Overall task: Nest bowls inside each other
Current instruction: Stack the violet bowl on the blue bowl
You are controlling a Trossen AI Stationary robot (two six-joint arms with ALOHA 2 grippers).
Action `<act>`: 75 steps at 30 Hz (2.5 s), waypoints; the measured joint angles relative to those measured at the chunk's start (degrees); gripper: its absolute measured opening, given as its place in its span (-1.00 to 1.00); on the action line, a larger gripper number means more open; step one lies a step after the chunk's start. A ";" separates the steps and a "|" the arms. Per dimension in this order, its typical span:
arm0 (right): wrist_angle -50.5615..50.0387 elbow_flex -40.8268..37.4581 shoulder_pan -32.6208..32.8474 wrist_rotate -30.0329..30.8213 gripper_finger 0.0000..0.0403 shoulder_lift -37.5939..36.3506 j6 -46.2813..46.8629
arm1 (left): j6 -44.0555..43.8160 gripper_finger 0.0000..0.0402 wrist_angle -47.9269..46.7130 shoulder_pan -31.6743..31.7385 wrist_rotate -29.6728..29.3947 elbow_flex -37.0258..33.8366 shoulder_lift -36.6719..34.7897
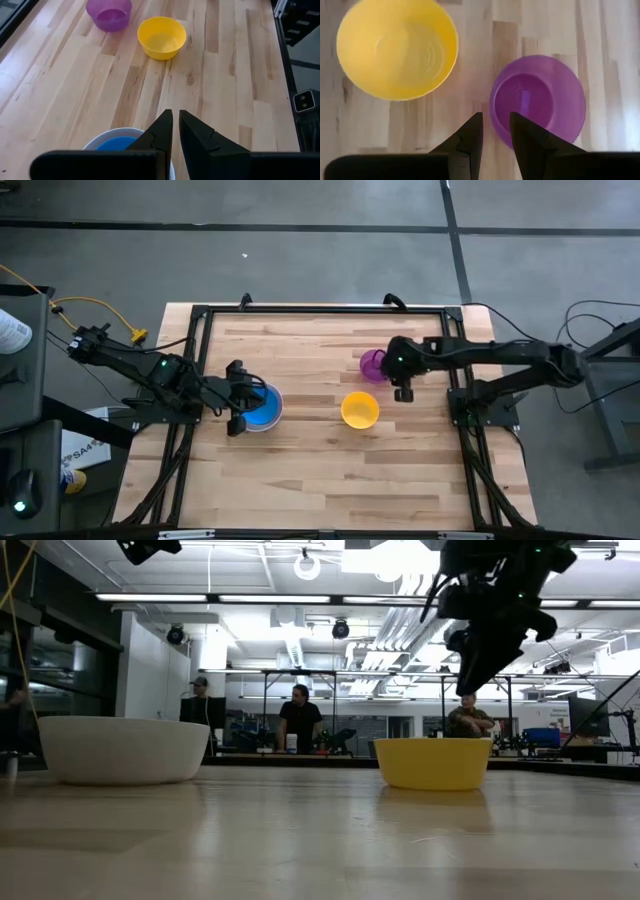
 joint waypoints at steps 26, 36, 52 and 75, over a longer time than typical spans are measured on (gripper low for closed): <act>1.66 1.53 -2.92 -2.15 -0.55 13.45 -9.17 | 0.46 -0.84 -1.29 0.00 0.09 0.00 0.00; 1.80 1.53 -5.29 -6.11 -0.55 13.45 -7.93 | 0.46 -0.84 -1.33 0.00 0.09 0.00 0.00; 4.31 1.53 -5.51 -7.11 -0.55 21.01 -6.59 | 0.24 -0.84 -2.68 0.00 2.30 0.00 0.00; 4.09 1.53 -5.64 -4.24 -0.55 19.50 -8.04 | 0.22 -0.84 -2.51 0.00 3.04 0.00 0.00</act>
